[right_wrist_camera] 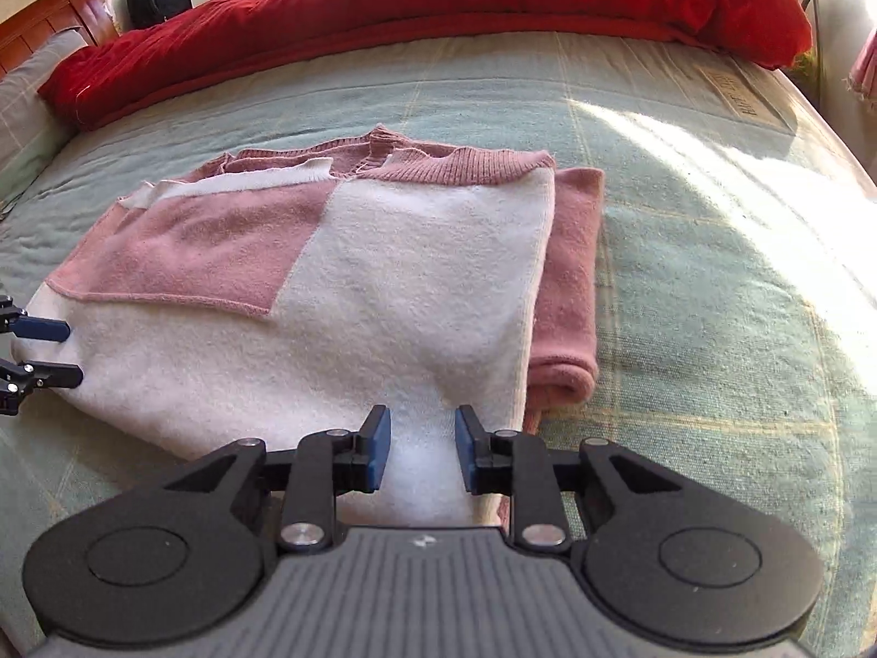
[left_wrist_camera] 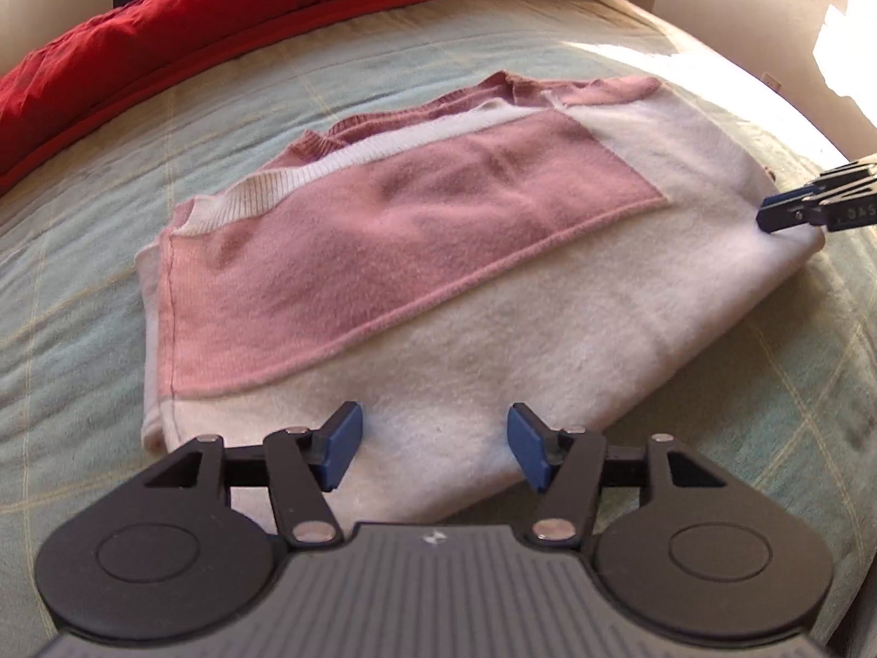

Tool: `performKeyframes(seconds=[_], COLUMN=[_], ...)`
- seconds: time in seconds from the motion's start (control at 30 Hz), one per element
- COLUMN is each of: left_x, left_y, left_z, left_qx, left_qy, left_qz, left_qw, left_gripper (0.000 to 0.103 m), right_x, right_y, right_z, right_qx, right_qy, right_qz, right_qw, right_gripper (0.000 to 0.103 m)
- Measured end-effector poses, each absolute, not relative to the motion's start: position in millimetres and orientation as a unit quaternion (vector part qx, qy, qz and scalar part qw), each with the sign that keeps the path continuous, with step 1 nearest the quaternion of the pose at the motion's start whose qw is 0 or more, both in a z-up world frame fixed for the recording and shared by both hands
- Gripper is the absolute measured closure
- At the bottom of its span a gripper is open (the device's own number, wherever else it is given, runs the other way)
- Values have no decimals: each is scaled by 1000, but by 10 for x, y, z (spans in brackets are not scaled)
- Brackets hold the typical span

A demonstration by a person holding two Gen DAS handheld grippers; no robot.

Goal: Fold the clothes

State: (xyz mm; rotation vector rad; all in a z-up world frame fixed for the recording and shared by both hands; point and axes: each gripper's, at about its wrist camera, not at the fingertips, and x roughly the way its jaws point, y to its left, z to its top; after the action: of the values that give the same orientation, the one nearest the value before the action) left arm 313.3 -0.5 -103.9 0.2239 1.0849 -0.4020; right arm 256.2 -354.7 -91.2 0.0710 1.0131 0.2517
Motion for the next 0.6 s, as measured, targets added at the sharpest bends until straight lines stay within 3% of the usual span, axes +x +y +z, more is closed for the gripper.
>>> performKeyframes(seconds=[0.1, 0.2, 0.4, 0.6], left_x=[3101, 3000, 2928, 2717], left_y=[178, 271, 543, 492], left_z=[-1006, -878, -997, -814], left_qx=[41, 39, 11, 96], left_qy=[527, 512, 525, 496], left_qz=[-166, -148, -113, -127], left_qw=[832, 845, 844, 854], left_gripper=[42, 42, 41, 41], right_x=[2460, 2410, 2417, 2285], right_y=[-3540, -3489, -3387, -3377], right_z=[-777, -721, -1035, -822], right_qx=[42, 45, 56, 18], right_qy=[482, 475, 496, 490], right_qz=[127, 143, 125, 133], right_qw=[866, 867, 857, 862], right_gripper=[69, 67, 66, 65])
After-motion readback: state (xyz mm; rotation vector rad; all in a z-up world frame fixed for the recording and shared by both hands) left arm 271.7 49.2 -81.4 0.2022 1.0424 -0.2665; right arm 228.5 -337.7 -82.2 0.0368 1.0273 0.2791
